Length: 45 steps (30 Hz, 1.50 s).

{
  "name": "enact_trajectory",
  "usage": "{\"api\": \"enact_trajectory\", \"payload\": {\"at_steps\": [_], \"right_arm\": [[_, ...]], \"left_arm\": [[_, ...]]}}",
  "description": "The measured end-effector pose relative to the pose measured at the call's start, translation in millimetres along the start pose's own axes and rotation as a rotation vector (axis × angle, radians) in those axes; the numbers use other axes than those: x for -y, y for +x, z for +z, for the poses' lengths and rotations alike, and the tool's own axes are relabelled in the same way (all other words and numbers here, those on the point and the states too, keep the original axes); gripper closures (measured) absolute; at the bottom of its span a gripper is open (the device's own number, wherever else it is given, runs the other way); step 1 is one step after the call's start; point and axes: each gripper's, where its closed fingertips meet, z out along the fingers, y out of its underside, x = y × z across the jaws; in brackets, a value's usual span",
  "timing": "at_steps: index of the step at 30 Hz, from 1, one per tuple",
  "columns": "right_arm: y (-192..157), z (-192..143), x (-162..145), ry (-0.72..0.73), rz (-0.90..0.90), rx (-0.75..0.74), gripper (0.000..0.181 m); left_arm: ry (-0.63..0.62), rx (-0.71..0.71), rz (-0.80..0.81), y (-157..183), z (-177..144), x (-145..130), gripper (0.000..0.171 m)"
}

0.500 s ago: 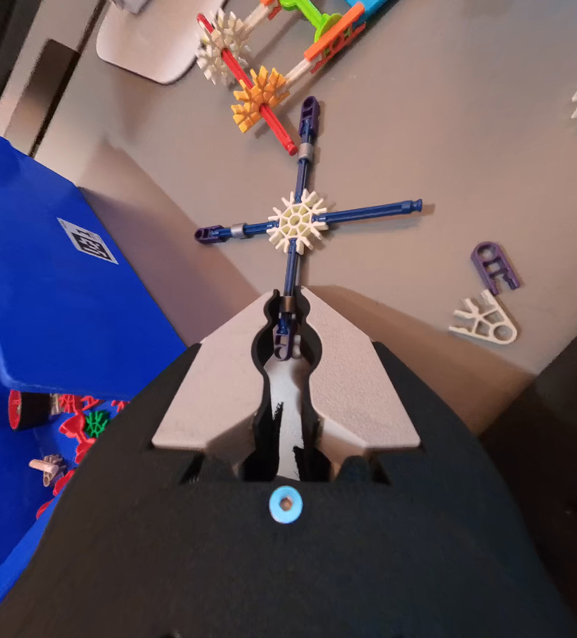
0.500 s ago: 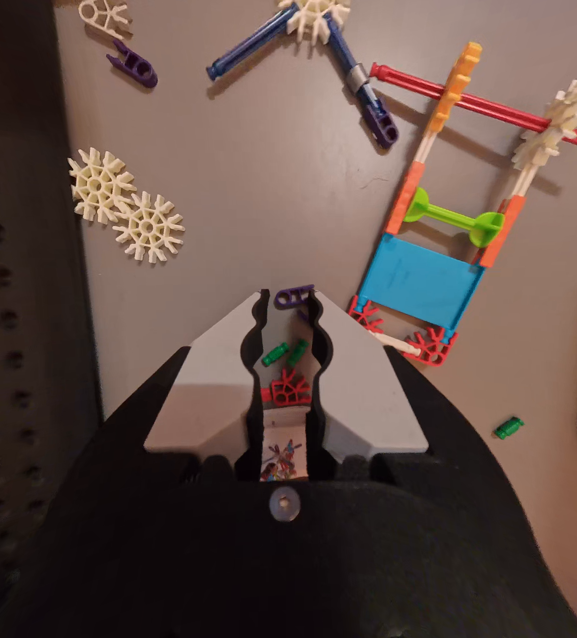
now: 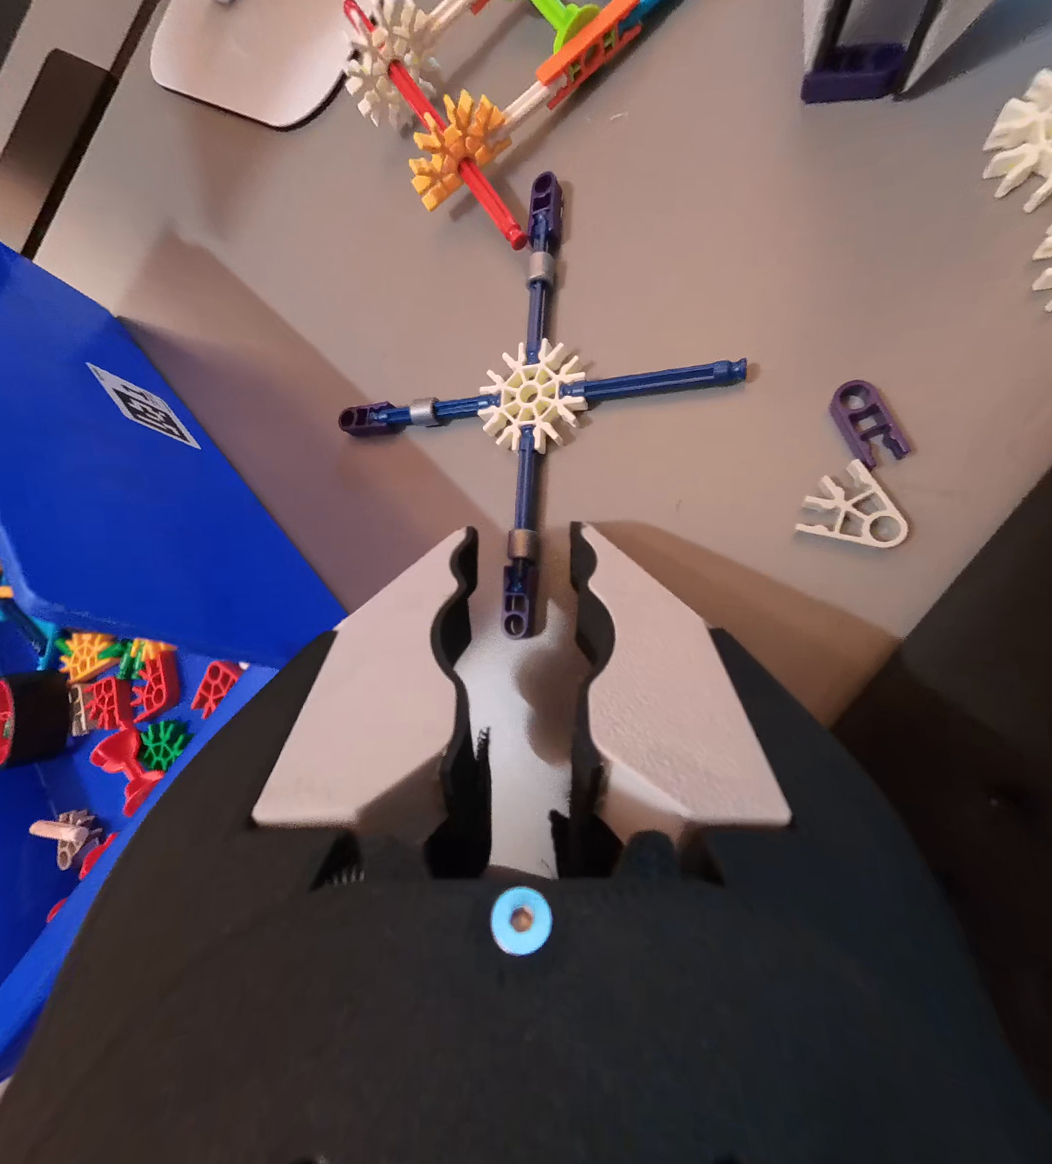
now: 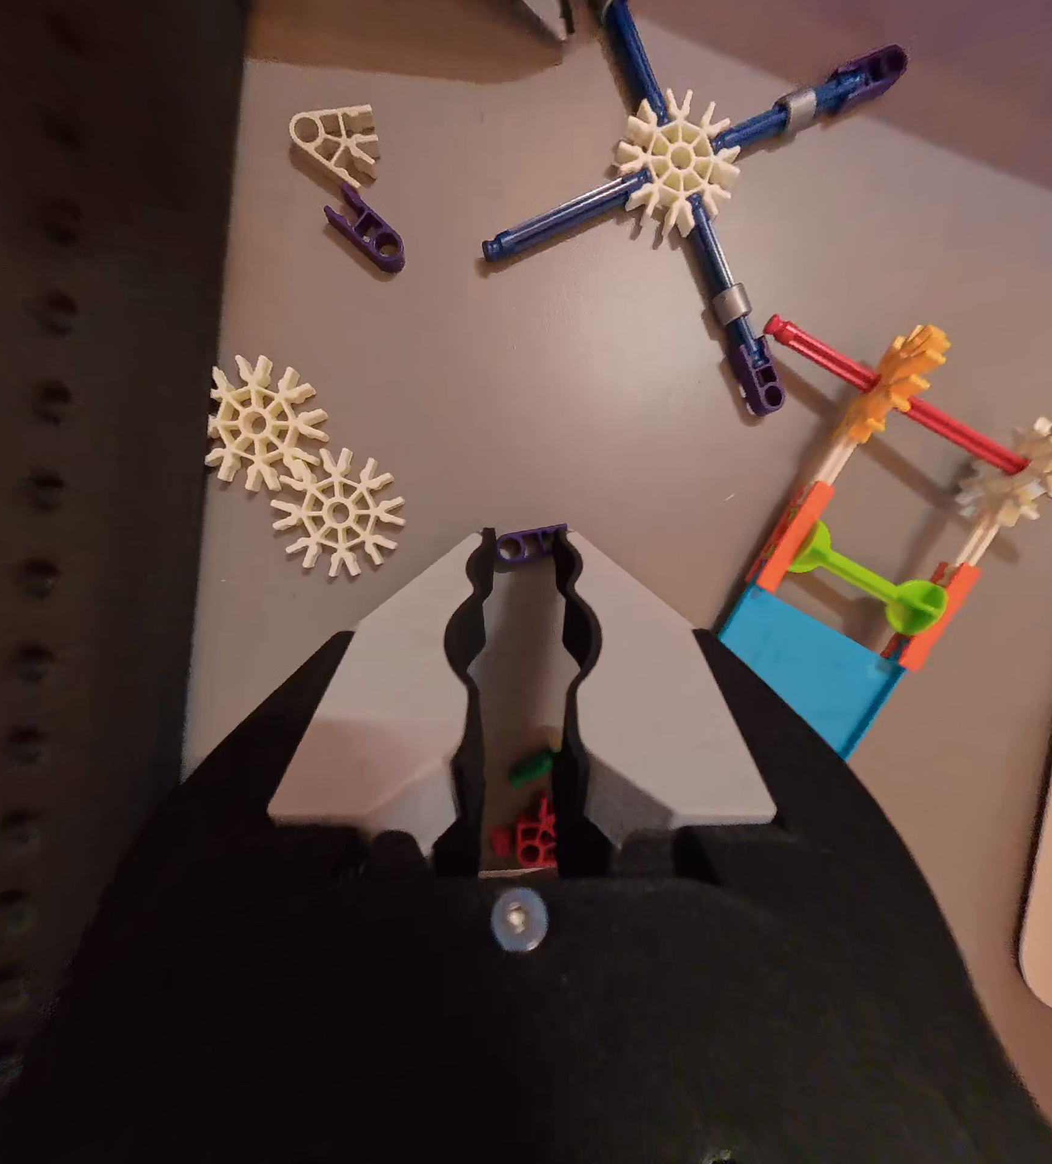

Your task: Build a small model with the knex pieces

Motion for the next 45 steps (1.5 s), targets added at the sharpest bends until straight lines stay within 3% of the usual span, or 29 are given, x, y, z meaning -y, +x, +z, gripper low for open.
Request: {"api": "enact_trajectory", "payload": {"at_steps": [6,10,18,28,31,37,39,42,45], "right_arm": [[36.0,-49.5,-9.9,0.083,0.159,-0.102,0.160],[40.2,-76.8,-41.0,0.041,0.238,-0.102,0.155],[27.8,-59.6,-78.9,-0.139,0.205,-0.072,0.154],[88.8,-81.8,-133.6,-0.121,0.447,-0.290,0.155],[104.3,-81.6,-136.5,-0.094,0.490,-0.336,0.158],[49.9,-72.9,-135.5,-0.150,0.431,-0.113,0.155],[39.1,-74.6,-139.6,-0.163,0.411,-0.119,0.176],[31.1,-88.0,-151.2,-0.167,0.441,-0.152,0.174],[14.8,-98.9,-172.3,-0.223,0.463,-0.149,0.160]], "left_arm": [[0.021,0.014,0.005,-3.6,-4.9,-2.4,0.140],[0.015,0.020,0.017,-4.7,-0.5,-5.1,0.140],[0.020,-0.009,0.011,-1.8,1.1,-3.8,0.145],[0.039,-0.011,-0.003,-3.2,0.3,-5.3,0.143],[0.038,-0.007,-0.010,-5.0,1.1,-5.7,0.143],[0.044,0.009,-0.015,-6.9,2.9,-6.4,0.149],[0.047,0.008,-0.011,-6.9,2.9,-6.2,0.150],[0.049,0.007,-0.013,-8.7,3.7,-6.1,0.149],[0.047,0.008,-0.013,-9.9,4.6,-5.6,0.148]]}}
